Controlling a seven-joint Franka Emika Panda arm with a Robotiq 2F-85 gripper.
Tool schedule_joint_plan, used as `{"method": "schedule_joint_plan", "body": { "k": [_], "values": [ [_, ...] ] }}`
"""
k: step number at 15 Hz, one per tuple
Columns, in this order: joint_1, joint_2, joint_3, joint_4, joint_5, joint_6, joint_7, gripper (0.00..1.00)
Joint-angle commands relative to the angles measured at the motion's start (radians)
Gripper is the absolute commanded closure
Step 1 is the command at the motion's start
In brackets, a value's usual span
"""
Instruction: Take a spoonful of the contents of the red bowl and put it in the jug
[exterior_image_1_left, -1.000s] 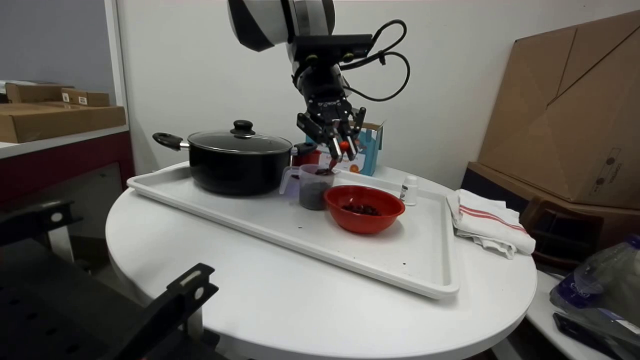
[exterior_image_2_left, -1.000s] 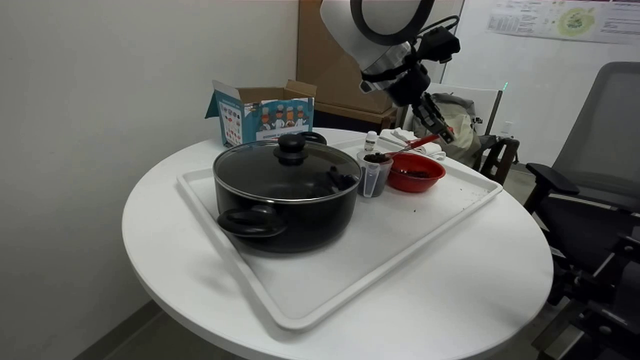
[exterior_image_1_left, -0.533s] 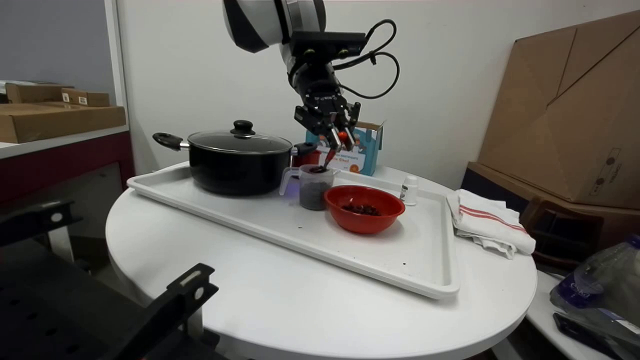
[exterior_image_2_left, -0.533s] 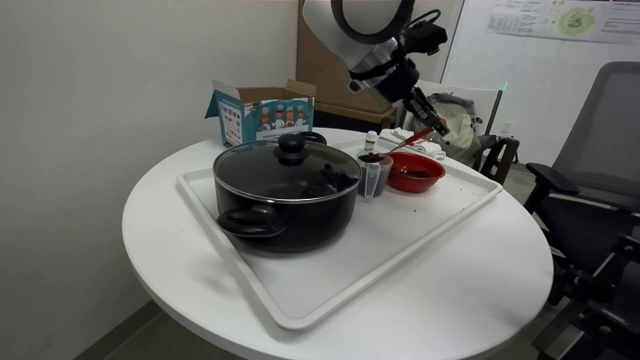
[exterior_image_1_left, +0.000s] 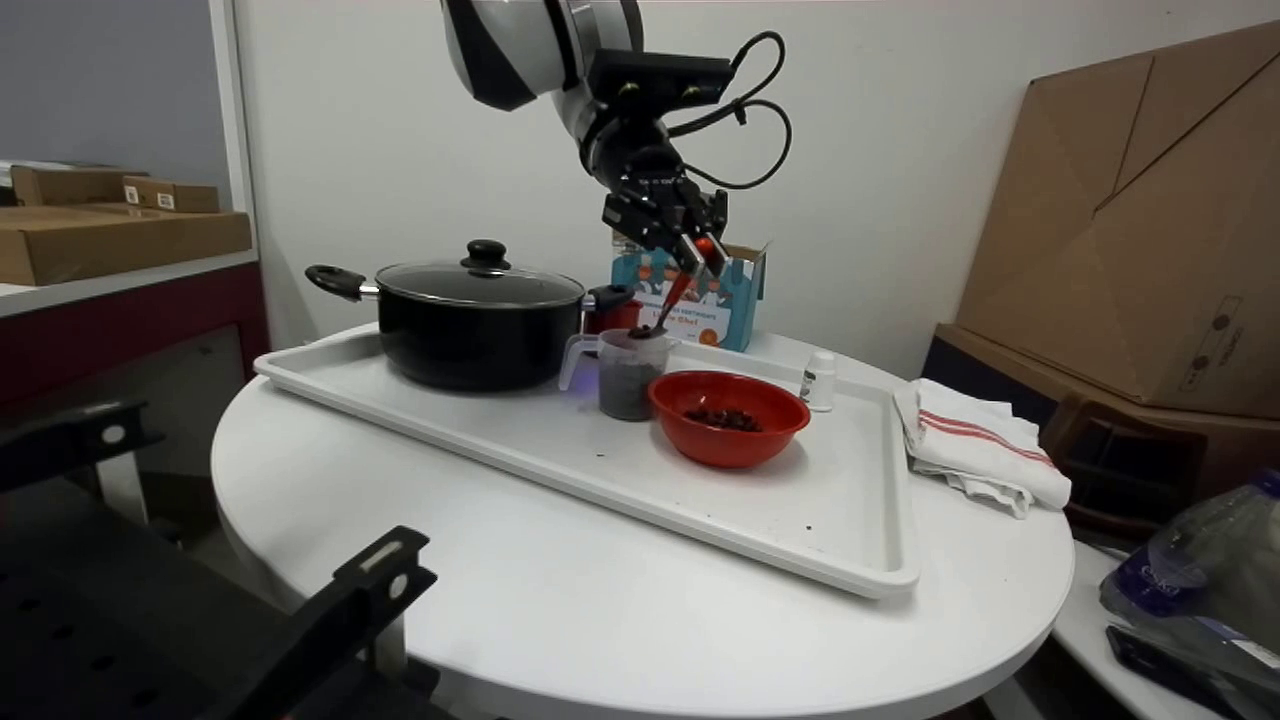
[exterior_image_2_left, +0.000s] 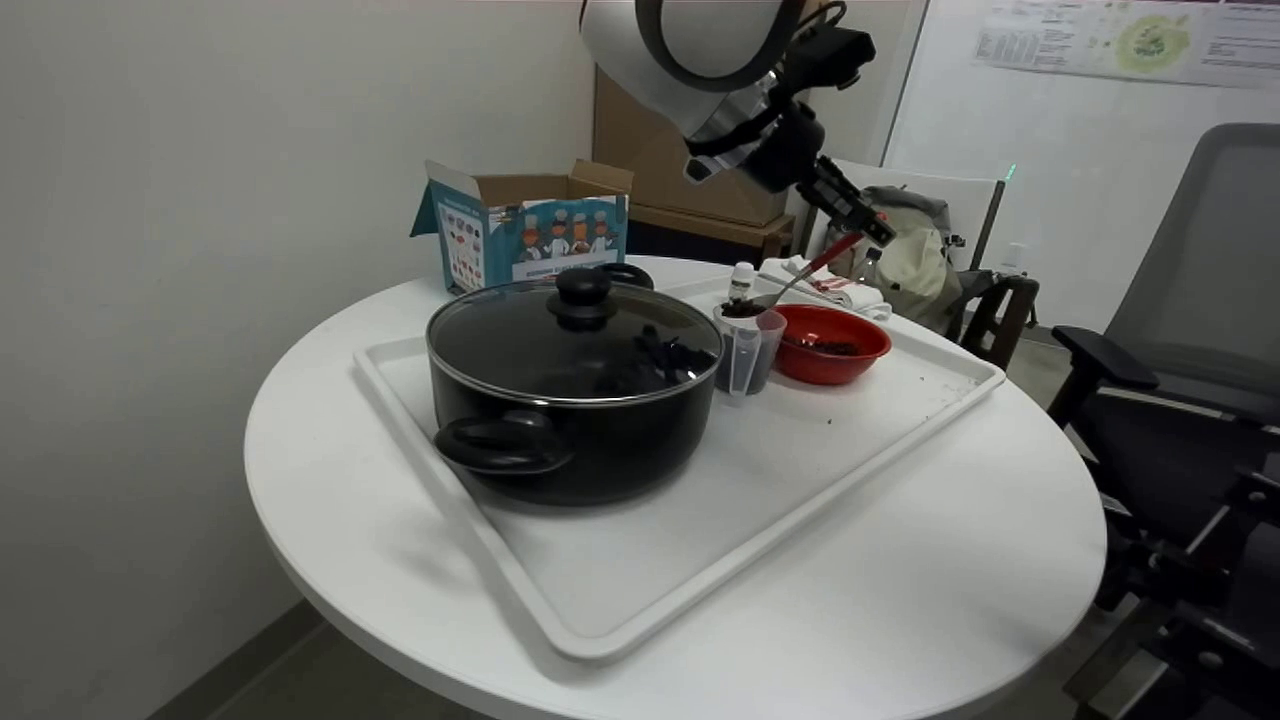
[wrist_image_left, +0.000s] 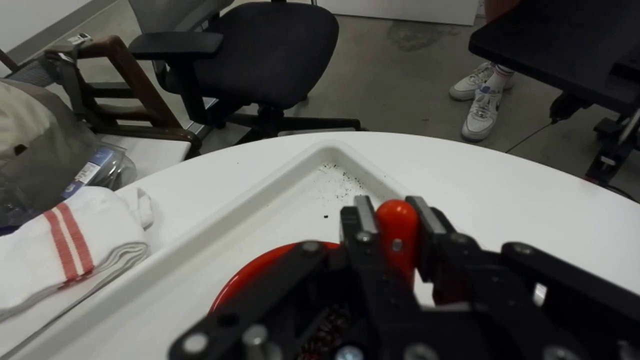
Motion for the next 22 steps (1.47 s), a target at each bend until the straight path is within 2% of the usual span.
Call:
{"method": "schedule_joint_plan", "body": {
  "k": [1,18,22],
  "values": [
    [0.001,0.035,0.008,0.055,-0.046,-0.062,-0.04,0.92],
    [0.019,0.096,0.041,0.137,-0.206,-0.264,-0.213,0.92],
    [0.011,0.097,0.05,0.142,-0.223,-0.267,-0.225,0.92]
  ]
}}
